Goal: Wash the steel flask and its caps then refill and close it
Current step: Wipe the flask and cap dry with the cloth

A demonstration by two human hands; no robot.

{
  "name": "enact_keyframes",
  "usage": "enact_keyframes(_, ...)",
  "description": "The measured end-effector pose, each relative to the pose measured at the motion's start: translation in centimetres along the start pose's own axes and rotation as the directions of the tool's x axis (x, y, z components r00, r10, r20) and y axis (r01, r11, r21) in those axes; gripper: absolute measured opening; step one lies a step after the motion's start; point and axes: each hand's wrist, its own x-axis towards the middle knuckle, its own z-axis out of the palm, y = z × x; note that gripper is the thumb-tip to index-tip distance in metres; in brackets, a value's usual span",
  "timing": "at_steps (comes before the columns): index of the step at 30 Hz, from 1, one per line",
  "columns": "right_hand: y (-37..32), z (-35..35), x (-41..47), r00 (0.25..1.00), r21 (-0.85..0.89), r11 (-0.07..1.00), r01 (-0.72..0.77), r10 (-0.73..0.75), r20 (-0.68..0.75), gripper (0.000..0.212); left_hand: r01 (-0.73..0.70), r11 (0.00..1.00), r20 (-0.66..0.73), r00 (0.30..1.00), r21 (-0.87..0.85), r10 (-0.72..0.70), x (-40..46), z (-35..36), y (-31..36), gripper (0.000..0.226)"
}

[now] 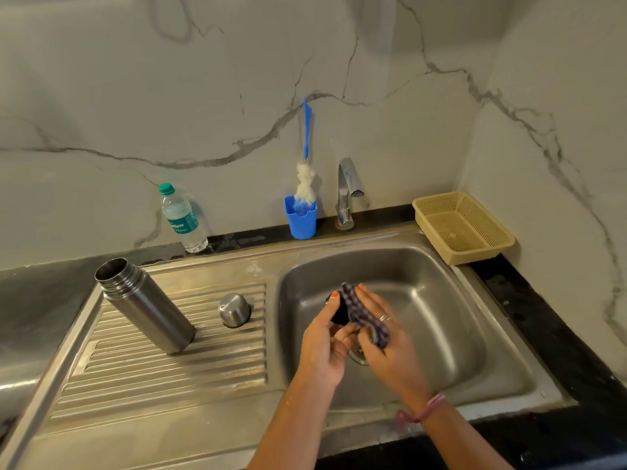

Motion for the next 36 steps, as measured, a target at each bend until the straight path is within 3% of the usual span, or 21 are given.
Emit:
enact_keyframes(2, -0.1, -0.1, 0.7, 0.989, 0.026, 0.991, -0.132, 0.133, -0.057, 0.055, -0.012, 1.0, -0.002, 1.0, 0.009, 0.012, -0.2, 0.1, -0.2, 0.023)
enact_keyframes(7, 0.4, -0.5, -0.4, 0.976, -0.242, 0.947, 0.211, -0.192, 0.1, 0.062, -0.026, 0.999, -0.032, 0.999, -0.041, 0.025, 0.0, 0.2, 0.3, 0.03)
enact_keyframes(12, 0.2, -0.5, 0.8, 0.994, -0.097, 0.994, -0.042, 0.032, -0.103, 0.06, 0.028, 0.997, 0.001, 1.0, -0.076, -0.028, -0.5, 0.5, -0.4, 0.027)
enact_keyframes(15, -0.3, 0.2, 0.4, 0.997, -0.113, 0.994, 0.001, -0.01, -0.082, 0.067, 0.036, 0.998, 0.001, 0.999, -0.054, -0.036, -0.2, 0.3, -0.1, 0.035)
enact_keyframes(20, -0.4, 0.1, 1.5, 0.998, -0.047, 0.997, -0.06, 0.059, -0.035, 0.072, 0.07, 0.993, 0.061, 0.996, -0.093, -0.064, -1.2, 0.1, 0.2, 0.034)
enact_keyframes(26, 0.1, 0.6, 0.3, 0.969, -0.255, 0.94, 0.228, -0.194, 0.151, 0.084, 0.027, 0.99, 0.039, 0.999, -0.14, -0.022, -0.2, 0.2, 1.6, 0.03)
enact_keyframes(29, 0.4, 0.5, -0.1, 0.985, -0.131, 0.979, 0.157, -0.145, 0.091, 0.077, 0.03, 0.985, 0.058, 0.998, -0.172, -0.02, -0.3, -0.2, 1.8, 0.039)
enact_keyframes(31, 0.1, 0.2, 0.9, 0.999, -0.041, 0.999, 0.019, -0.018, 0.031, 0.072, 0.05, 0.982, 0.075, 0.996, -0.185, -0.037, -0.5, -0.3, 1.6, 0.03)
enact_keyframes(33, -0.2, -0.4, 2.3, 0.996, -0.058, 0.995, -0.084, 0.083, -0.014, 0.066, 0.071, 0.982, 0.075, 0.995, -0.175, -0.058, -0.9, -0.2, 1.5, 0.019)
enact_keyframes(36, -1.0, -1.4, 3.8, 0.997, -0.005, 0.999, 0.05, -0.049, 0.061, 0.064, 0.065, 0.987, 0.062, 0.996, -0.145, -0.057, -0.9, -0.2, 1.9, 0.018)
